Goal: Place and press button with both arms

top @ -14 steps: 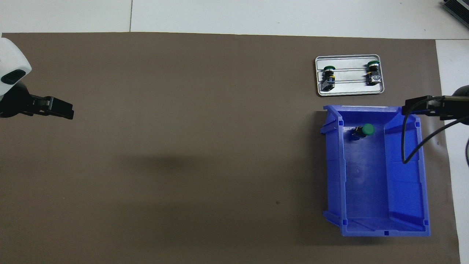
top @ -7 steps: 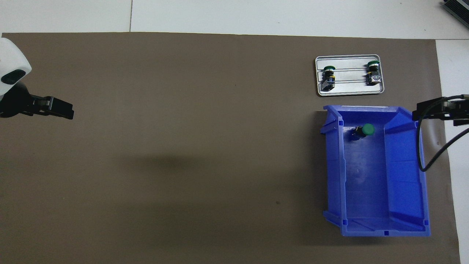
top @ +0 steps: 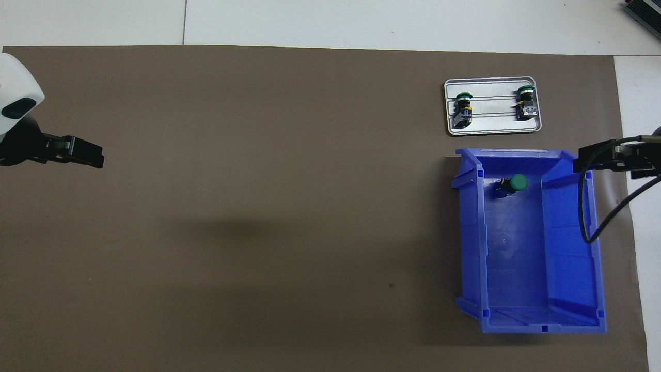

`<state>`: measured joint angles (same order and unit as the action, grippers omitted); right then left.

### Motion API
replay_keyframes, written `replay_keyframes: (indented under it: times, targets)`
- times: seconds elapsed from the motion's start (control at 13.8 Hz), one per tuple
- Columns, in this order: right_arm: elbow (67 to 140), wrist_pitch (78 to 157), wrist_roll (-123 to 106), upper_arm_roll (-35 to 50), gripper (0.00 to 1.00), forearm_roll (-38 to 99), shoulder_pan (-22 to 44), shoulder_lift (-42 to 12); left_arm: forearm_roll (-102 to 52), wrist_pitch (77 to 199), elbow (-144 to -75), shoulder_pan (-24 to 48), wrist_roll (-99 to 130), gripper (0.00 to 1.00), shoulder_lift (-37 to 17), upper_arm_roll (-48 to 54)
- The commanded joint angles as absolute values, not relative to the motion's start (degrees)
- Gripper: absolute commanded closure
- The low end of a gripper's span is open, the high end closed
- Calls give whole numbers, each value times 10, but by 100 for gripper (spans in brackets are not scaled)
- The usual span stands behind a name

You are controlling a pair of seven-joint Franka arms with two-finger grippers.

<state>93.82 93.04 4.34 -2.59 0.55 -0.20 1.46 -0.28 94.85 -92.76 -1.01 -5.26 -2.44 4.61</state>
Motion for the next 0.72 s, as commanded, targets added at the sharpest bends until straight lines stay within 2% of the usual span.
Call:
replay_keyframes:
  times: [0.0,0.65]
  targets:
    - [939,931,45,-24,1,9,-6,15,7,954,-947,-11,-48,0,-9,47]
    - [933,918,46,-12,1,8,-4,13,7,954,-947,-11,-49,0,-9,47]
